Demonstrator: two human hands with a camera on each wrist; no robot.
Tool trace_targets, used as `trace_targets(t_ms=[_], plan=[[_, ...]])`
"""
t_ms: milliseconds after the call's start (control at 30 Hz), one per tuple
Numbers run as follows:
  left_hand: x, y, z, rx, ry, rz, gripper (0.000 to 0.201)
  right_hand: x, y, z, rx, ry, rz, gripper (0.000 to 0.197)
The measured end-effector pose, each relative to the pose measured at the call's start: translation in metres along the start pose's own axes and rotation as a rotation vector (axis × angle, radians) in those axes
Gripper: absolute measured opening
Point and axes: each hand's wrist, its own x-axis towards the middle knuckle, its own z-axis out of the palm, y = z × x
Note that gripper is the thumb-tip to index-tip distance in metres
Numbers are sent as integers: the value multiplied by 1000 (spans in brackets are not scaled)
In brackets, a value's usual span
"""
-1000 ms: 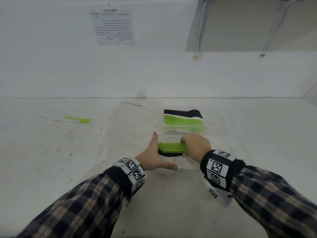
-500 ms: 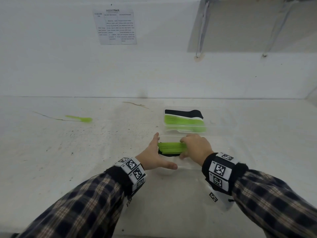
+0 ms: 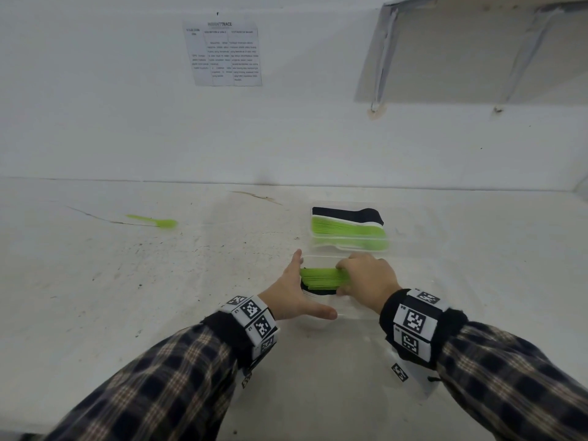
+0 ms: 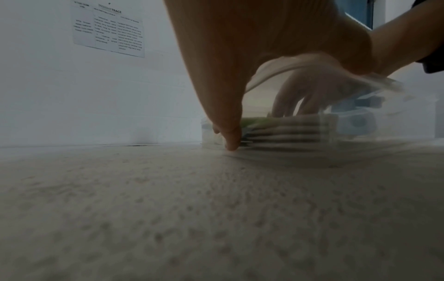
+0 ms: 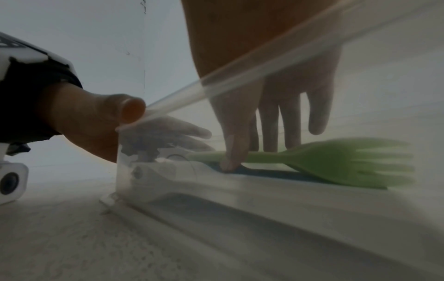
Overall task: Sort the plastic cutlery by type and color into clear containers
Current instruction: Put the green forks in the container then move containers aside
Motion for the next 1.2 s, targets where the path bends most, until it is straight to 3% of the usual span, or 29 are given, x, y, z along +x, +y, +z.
trace_targets(t_ms=[133,267,433,533,733,967,1200], plan=[[-1,2,0,8,2,1,140,-1,-5,-6,6,-12,14,53],[-2,3,-1,11,-23,-3,141,-2,-15,-16,62,17,21,40],[-5,4,-20,193,-127,-11,135,-3,-41,-23,138,102,53,27],[-15,-14,-52,302,-50,-37,126,3,-61,-30,148,122,65,26],[-42,-78,-134,711,105,-273,104,20,-116,-39,199,145,-9,24],[-78,-133,-200,711,120,-520,108,51,-196,-30,284,60,-81,21],[-96,-161,-230,678,104,-552,112,93,-261,-1,305,-49,-148,37]])
